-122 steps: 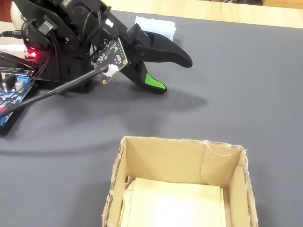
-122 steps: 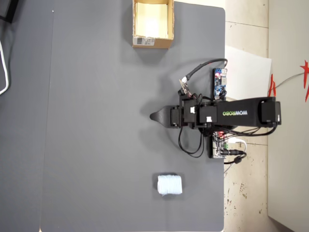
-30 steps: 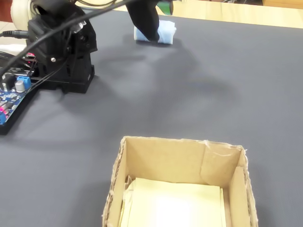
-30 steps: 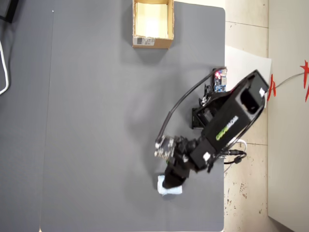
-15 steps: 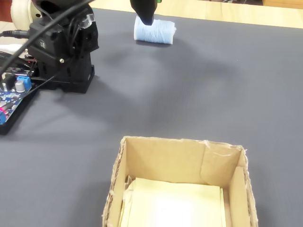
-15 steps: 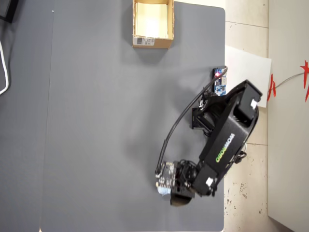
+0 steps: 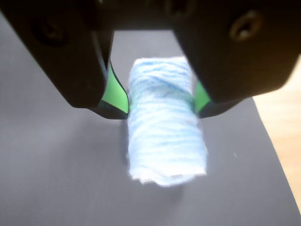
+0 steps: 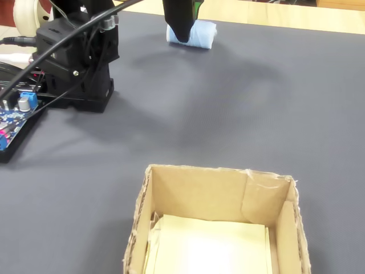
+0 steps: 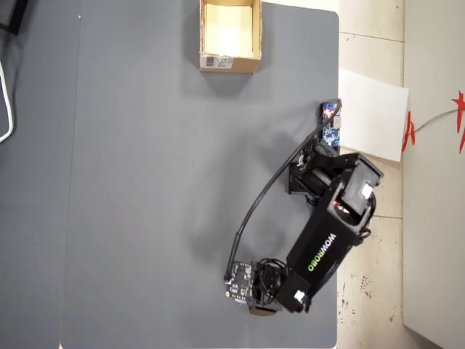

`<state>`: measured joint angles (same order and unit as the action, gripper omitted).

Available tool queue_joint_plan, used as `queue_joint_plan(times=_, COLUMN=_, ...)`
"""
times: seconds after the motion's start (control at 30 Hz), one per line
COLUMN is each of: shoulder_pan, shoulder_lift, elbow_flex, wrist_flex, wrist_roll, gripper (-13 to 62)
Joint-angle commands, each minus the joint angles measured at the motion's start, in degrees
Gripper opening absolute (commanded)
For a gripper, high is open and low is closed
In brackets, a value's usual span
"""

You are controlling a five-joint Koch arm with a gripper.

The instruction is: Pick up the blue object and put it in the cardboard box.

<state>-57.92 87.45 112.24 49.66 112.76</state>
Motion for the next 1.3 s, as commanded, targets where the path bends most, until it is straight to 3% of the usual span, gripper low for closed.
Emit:
queue_joint_plan(times=0.0, shoulder_pan=0.79, shoulder_lift=0.35, elbow_flex=-2.11, wrist_flex=-2.72, wrist_roll=2.29, gripper=15.6)
queue_joint_plan(times=0.1, shoulder_pan=1.41, shoulder_lift=1.05, elbow_flex=-0.53, wrist_flex=-3.6, wrist_roll=2.02, gripper=9.0)
queue_joint_plan(times=0.4, shoulder_pan=1.93, shoulder_lift=4.66, elbow_flex=0.7, wrist_flex=-6.68, wrist_roll=1.49, gripper=9.0)
queue_joint_plan(times=0.97, shoulder_pan=12.3, shoulder_lift=26.54, elbow_flex=16.61, wrist_flex=-14.33, wrist_roll=-2.46, gripper=9.6)
queue_joint_plan(times=1.03, shoulder_pan=11.69, shoulder_lift=27.51, elbow_flex=15.73, wrist_flex=-12.48, wrist_roll=-2.72, gripper=14.5)
queue_joint_plan(times=1.1, shoulder_pan=9.32, shoulder_lift=27.42, elbow_flex=10.55, wrist_flex=-3.87, wrist_roll=-2.37, gripper=28.1)
queue_joint_plan(times=1.27, shoulder_pan=4.75, shoulder_lift=20.48, elbow_flex=3.16, wrist_flex=-0.79, wrist_roll=-2.46, gripper=29.3)
